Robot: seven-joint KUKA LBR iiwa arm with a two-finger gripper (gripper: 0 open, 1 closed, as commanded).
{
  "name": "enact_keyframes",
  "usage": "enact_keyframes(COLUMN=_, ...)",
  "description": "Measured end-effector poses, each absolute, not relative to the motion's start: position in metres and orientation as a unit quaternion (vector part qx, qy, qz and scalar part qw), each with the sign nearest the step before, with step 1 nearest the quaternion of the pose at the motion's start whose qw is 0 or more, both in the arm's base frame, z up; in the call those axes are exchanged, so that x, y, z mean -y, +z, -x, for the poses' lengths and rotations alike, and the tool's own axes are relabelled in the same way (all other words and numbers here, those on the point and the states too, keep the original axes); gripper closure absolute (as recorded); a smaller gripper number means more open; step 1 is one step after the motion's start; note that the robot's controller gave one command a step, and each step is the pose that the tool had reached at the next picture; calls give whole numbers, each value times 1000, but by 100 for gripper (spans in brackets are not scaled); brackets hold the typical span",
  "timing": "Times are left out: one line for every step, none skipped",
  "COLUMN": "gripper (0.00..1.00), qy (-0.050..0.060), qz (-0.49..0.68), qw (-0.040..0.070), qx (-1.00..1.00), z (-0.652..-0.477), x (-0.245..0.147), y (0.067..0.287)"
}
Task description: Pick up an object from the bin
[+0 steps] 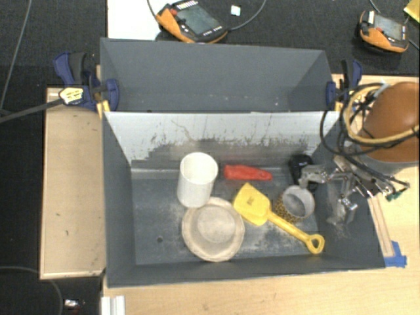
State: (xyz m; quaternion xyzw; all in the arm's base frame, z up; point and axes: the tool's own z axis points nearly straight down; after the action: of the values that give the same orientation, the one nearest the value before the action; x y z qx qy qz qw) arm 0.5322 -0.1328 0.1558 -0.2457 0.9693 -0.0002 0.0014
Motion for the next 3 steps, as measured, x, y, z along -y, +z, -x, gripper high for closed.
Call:
enact_keyframes(gripper=0, qy=-2, qz=142, qw=6, qx=-990, z=-551, x=139, y=154)
enact_keyframes(gripper=0, qy=0, qz=376, qw=2, qx=-926, z=-498, x=107, y=96)
enact_keyframes(gripper=0, qy=-4, qz=363, qw=7, qx=-932, z=-522, x=112, y=79)
